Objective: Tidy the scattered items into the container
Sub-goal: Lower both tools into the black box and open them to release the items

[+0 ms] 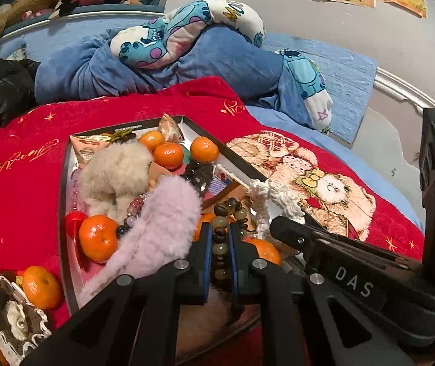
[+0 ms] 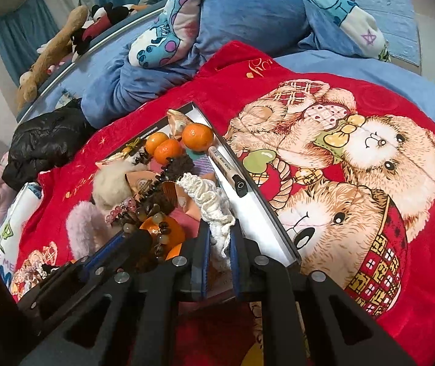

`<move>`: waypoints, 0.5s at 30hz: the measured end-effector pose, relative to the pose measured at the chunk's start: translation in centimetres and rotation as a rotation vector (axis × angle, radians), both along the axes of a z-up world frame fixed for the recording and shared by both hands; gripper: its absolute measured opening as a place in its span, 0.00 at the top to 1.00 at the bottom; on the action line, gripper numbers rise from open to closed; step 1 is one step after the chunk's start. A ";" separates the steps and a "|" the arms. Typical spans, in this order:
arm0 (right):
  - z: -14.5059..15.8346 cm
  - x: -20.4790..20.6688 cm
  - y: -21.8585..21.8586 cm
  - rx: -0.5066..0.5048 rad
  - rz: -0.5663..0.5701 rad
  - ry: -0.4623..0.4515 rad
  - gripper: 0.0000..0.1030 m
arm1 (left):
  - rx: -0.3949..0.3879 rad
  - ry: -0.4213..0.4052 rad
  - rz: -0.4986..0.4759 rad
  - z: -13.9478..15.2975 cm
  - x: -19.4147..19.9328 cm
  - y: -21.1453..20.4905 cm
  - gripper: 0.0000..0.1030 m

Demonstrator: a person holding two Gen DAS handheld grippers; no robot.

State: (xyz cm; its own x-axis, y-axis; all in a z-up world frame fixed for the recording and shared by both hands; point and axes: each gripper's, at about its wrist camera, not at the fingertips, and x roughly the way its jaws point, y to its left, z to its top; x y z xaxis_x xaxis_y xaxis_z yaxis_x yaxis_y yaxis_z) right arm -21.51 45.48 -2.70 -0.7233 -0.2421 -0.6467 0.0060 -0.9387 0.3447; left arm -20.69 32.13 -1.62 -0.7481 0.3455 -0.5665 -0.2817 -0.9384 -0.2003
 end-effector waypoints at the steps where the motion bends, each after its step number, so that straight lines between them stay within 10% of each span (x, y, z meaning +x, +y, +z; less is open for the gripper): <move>1: 0.0 0.0 0.0 0.001 0.000 0.001 0.87 | -0.005 0.005 0.002 0.0 0.1 0.0 0.90; 8: 0.0 0.1 0.1 -0.012 -0.001 0.019 0.86 | -0.058 0.019 0.019 0.0 0.0 0.5 0.88; 15: 0.2 0.5 2.0 -0.107 -0.026 0.035 0.72 | -0.057 0.058 0.022 0.8 0.3 0.1 0.47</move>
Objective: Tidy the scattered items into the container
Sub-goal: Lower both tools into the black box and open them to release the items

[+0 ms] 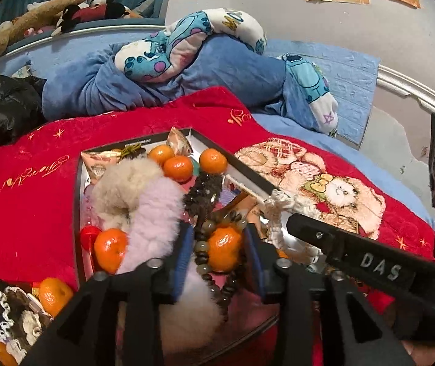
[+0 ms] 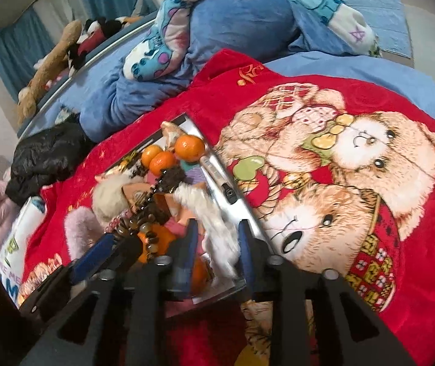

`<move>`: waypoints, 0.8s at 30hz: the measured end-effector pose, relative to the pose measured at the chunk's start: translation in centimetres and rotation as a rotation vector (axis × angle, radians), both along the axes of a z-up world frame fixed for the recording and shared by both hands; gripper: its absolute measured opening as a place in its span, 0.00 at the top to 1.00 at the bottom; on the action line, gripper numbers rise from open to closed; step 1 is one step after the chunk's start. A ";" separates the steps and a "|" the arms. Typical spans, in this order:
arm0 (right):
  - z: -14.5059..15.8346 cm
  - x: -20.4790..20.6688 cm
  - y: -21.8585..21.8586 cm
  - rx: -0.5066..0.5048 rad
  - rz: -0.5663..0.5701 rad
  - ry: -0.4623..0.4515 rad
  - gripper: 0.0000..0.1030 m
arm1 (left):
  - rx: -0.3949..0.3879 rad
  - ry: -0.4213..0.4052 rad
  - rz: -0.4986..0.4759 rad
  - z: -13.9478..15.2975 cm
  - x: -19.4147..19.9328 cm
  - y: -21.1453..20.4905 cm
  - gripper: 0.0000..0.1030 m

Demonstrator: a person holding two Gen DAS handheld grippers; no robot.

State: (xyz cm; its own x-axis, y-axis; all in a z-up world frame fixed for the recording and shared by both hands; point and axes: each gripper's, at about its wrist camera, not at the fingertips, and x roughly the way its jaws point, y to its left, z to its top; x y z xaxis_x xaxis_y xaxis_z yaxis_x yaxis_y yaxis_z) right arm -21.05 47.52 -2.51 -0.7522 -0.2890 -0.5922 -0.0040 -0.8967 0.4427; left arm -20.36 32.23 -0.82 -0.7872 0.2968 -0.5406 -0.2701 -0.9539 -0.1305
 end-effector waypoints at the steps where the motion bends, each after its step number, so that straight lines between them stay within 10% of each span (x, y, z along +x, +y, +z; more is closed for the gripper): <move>1: 0.1 0.1 0.5 -0.057 0.013 0.012 0.66 | 0.006 0.002 -0.018 0.2 0.0 0.1 0.40; 6: 0.8 0.7 1.4 -0.185 0.034 0.085 0.28 | -0.028 0.057 -0.037 0.9 1.0 0.9 0.01; 8: 1.1 1.0 1.8 -0.221 0.023 0.107 0.00 | -0.008 0.061 -0.051 1.1 1.0 0.9 0.00; 24: 1.1 1.1 3.6 -0.246 -0.032 0.098 0.00 | 0.015 0.049 -0.051 1.9 0.9 0.4 0.00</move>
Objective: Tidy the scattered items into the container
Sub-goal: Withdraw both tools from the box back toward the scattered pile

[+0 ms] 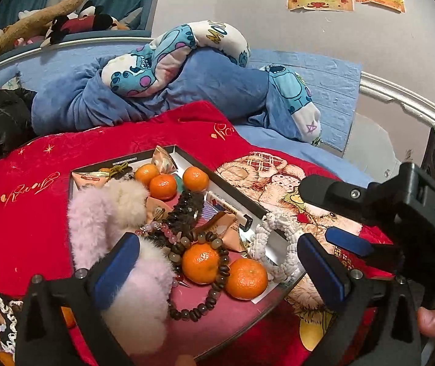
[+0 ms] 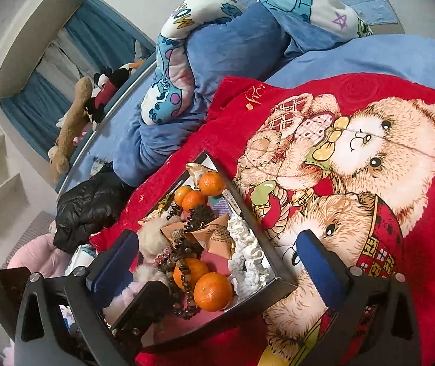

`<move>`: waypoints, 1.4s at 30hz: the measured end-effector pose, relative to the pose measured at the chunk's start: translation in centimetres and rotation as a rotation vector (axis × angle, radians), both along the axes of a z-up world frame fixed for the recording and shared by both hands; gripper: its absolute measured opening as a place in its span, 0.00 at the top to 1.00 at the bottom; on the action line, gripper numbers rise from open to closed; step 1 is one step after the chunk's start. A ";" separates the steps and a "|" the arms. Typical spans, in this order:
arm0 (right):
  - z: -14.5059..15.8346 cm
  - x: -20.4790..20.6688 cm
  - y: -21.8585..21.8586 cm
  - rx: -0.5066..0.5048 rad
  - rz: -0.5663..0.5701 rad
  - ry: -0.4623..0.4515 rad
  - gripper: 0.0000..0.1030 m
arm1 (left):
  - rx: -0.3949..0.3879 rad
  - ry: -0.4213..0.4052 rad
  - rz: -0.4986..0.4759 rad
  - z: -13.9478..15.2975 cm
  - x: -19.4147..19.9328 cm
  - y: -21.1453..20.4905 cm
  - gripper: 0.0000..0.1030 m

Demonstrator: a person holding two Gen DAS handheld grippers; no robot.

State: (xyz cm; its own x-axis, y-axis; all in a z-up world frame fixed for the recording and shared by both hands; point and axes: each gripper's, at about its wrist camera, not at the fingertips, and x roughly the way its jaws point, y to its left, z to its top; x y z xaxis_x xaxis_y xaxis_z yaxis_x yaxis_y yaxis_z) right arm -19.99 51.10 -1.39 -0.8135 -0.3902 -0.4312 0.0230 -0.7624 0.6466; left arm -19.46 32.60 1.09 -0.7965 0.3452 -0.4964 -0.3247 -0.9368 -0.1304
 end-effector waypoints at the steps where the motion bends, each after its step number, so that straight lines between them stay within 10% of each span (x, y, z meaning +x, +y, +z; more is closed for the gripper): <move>1: 0.1 -0.1 -0.2 0.002 -0.001 0.003 0.00 | -0.002 0.001 0.004 0.1 0.1 -0.1 0.00; 11: 1.4 0.3 -2.7 0.039 0.043 0.037 0.00 | -0.035 0.019 0.062 2.6 1.4 -3.4 0.00; 24: 3.7 0.4 -12.0 0.055 0.175 0.103 0.00 | -0.064 0.018 0.282 5.9 4.8 -18.4 0.00; 42: 3.4 2.8 -26.1 0.198 0.432 0.205 0.00 | -0.035 -0.003 0.496 3.2 10.9 -34.5 0.00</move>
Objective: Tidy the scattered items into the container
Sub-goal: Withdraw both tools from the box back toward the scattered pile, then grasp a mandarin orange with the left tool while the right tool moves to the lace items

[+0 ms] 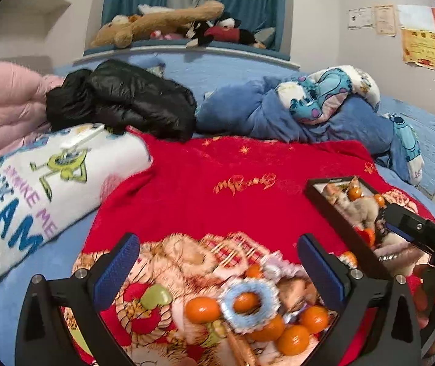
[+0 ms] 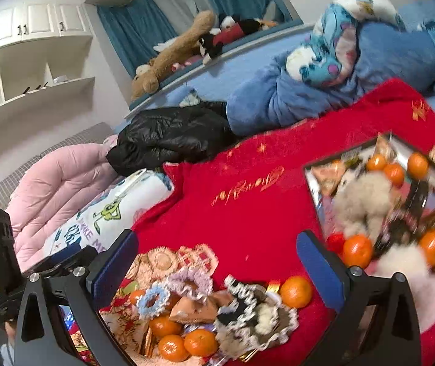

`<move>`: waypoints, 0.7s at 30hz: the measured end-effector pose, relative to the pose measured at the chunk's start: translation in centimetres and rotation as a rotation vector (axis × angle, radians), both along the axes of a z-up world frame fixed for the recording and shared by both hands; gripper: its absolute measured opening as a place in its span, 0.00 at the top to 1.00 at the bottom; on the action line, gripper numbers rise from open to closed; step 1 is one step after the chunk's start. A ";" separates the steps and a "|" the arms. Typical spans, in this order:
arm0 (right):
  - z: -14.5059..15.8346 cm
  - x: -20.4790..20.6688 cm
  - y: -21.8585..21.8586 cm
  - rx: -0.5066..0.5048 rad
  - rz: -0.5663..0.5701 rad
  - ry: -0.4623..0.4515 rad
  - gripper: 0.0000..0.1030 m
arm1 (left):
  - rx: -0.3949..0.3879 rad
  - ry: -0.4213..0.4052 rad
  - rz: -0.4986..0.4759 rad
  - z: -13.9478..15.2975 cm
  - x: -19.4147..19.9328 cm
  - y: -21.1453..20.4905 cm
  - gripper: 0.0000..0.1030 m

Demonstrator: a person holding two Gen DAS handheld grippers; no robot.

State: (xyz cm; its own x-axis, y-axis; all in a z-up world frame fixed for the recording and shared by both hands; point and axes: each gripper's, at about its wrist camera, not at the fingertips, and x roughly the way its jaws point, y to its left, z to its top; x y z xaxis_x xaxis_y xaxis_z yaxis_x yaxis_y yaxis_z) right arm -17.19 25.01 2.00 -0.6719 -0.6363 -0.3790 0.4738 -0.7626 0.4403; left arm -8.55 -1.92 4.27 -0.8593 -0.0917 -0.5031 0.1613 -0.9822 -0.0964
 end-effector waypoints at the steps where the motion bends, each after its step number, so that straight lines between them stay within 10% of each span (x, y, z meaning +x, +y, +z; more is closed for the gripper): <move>1: -0.4 0.1 -0.1 0.020 -0.009 -0.006 0.00 | 0.004 -0.010 0.000 -0.5 0.0 -0.2 0.00; 10: -2.1 1.4 -0.9 0.101 -0.015 -0.050 0.00 | 0.154 -0.142 -0.027 -5.6 -1.5 -1.7 0.16; 21: -2.8 0.9 -0.6 0.095 -0.028 -0.098 0.00 | 0.152 -0.218 -0.094 -8.2 -1.4 0.6 0.33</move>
